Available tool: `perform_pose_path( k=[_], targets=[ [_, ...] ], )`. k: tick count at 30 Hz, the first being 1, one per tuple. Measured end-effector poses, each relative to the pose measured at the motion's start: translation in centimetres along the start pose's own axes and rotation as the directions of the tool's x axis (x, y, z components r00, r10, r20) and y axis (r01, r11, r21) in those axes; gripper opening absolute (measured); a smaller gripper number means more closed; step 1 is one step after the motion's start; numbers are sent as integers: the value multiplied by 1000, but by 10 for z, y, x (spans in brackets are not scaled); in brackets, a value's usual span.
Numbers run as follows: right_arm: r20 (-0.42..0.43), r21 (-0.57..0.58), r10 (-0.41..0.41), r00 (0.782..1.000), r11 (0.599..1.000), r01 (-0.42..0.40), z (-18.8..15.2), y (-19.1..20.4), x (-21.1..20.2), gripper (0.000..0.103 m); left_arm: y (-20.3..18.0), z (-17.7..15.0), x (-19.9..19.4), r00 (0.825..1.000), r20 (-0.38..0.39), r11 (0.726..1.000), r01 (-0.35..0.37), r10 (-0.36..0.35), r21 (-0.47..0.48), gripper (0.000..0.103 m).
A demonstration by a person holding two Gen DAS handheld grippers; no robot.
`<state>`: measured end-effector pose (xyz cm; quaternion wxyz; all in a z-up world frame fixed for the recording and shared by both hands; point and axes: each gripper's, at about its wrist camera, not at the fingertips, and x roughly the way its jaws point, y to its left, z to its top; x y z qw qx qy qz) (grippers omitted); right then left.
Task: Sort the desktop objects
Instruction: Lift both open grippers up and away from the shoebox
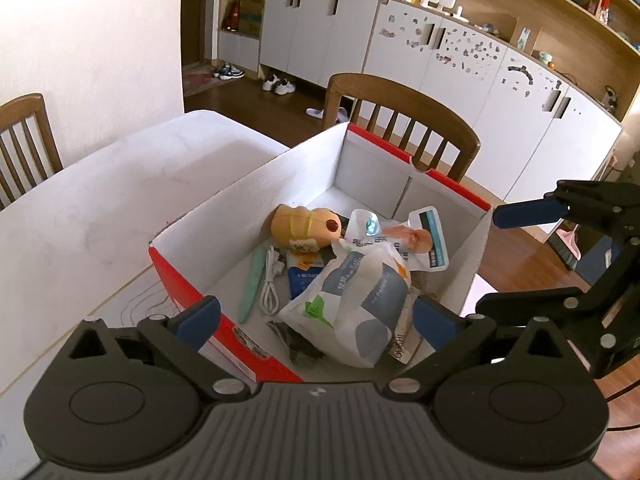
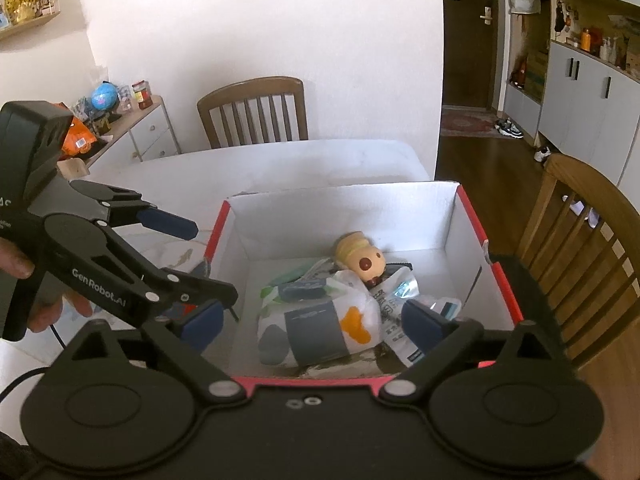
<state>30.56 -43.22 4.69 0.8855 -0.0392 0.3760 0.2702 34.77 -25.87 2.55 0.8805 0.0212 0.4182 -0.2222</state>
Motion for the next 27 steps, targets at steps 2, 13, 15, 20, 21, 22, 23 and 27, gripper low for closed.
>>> perform_pose_path(
  k=[2, 13, 15, 20, 21, 22, 23, 27],
  targets=[
    [9, 11, -6, 1000, 1000, 6, -3, 3, -3, 98, 0, -3, -6, 1000, 11, 1000, 2, -2, 1, 103],
    [64, 59, -69, 996, 996, 65, -14, 27, -25, 103, -1, -25, -37, 999, 44, 1000, -18, 18, 8, 103],
    [69, 60, -76, 995, 996, 72, -16, 32, -27, 103, 0, -29, -41, 999, 46, 1000, -17, 17, 8, 103],
    [92, 65, -94, 991, 994, 88, -18, 46, -32, 103, 0, -38, -52, 999, 49, 1000, -24, 23, 12, 103],
    [96, 65, -98, 991, 994, 92, -19, 48, -32, 103, -1, -39, -53, 998, 50, 999, -30, 29, 16, 103],
    [100, 65, -103, 990, 993, 97, -20, 51, -33, 103, -1, -41, -55, 998, 51, 999, -40, 39, 20, 103],
    [102, 65, -108, 989, 993, 102, -22, 53, -33, 103, -2, -42, -57, 998, 54, 999, -46, 44, 23, 103],
    [106, 64, -124, 987, 991, 118, -26, 62, -35, 103, -1, -46, -62, 997, 57, 999, -51, 50, 20, 103]
  ],
)
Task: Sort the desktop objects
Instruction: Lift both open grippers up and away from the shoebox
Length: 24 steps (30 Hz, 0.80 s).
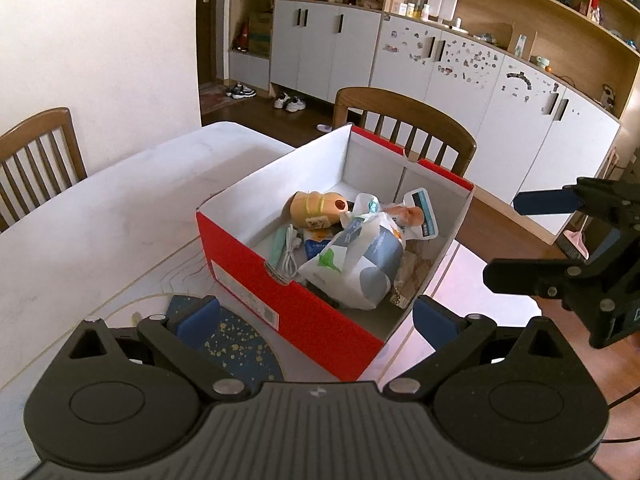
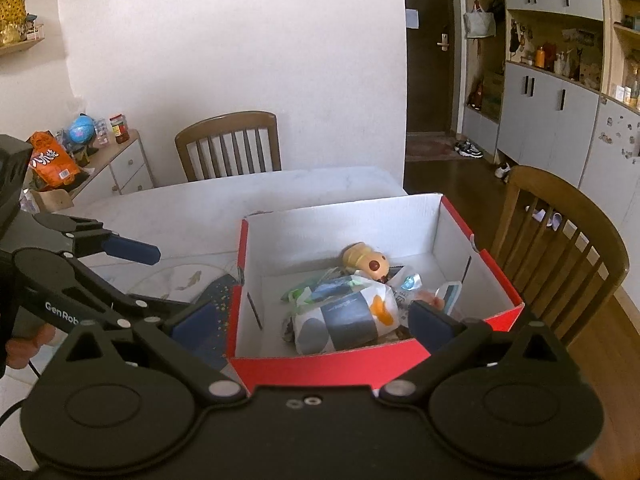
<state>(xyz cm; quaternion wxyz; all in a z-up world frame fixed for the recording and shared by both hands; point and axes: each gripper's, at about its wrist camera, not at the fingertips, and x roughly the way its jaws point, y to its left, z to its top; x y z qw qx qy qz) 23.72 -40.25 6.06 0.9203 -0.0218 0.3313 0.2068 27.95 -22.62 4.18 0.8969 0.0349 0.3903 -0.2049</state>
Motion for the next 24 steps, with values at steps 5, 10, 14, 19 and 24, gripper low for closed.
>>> perform_pose_path(
  k=[5, 10, 14, 19, 24],
  targets=[
    [5, 1, -13, 1000, 1000, 13, -6, 6, -5, 103, 0, -5, -4, 1000, -1, 1000, -18, 18, 2, 103],
    [-3, 5, -10, 1000, 1000, 10, -14, 12, -6, 103, -1, -13, -7, 999, -3, 999, -35, 35, 0, 103],
    [-8, -1, -12, 1000, 1000, 12, -20, 16, -7, 103, -3, -18, -7, 999, -12, 999, -45, 45, 11, 103],
    [-8, -3, -14, 1000, 1000, 14, -22, 19, -9, 103, -5, -23, -7, 998, -16, 999, -53, 54, 8, 103],
    [-10, 3, -11, 1000, 1000, 11, -24, 20, -9, 103, -4, -26, -7, 998, -17, 998, -62, 63, 8, 103]
  ],
)
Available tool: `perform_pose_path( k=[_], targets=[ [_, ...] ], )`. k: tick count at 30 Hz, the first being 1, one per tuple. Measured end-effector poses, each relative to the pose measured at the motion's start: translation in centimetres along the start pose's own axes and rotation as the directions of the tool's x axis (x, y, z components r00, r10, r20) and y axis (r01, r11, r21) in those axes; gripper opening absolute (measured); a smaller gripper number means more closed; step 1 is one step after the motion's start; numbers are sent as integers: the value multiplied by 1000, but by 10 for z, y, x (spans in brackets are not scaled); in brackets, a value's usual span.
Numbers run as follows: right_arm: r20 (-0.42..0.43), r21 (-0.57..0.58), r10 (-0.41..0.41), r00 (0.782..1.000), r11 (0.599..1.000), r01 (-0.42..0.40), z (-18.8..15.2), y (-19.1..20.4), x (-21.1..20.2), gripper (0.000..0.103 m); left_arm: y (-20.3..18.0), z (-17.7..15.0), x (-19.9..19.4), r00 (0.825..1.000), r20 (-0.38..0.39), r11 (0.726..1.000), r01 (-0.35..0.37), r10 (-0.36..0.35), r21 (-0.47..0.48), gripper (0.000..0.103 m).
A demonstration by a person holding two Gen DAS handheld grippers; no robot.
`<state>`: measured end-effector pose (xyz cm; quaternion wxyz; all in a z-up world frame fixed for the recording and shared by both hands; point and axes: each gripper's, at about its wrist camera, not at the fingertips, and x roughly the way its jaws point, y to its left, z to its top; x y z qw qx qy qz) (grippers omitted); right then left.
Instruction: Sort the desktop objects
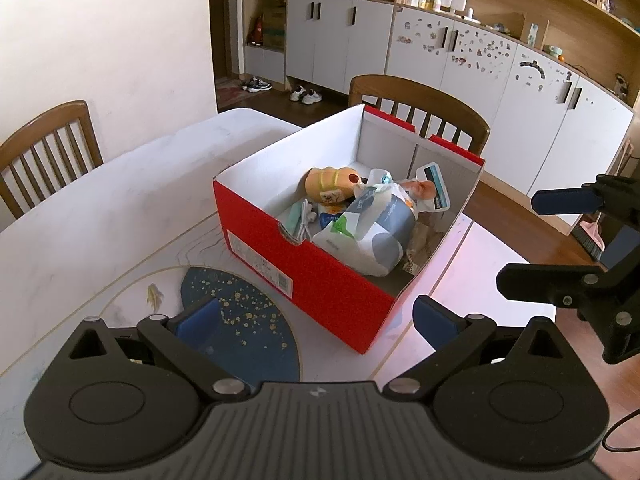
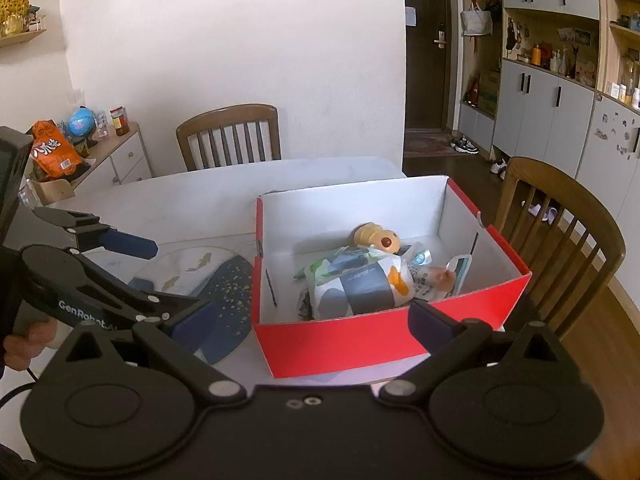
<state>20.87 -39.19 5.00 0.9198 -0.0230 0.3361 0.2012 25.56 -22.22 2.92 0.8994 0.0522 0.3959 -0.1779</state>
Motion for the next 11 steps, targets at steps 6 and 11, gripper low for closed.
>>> perform_pose_path(
  k=[6, 11],
  targets=[
    [-5, 5, 2, 1000, 1000, -2, -1, 1, 0, 103, 0, -3, -1, 1000, 4, 1000, 4, -4, 5, 103],
    [-9, 6, 5, 1000, 1000, -5, 0, 3, 2, 103, 2, -5, -1, 1000, 3, 1000, 12, -12, -4, 103]
  ],
)
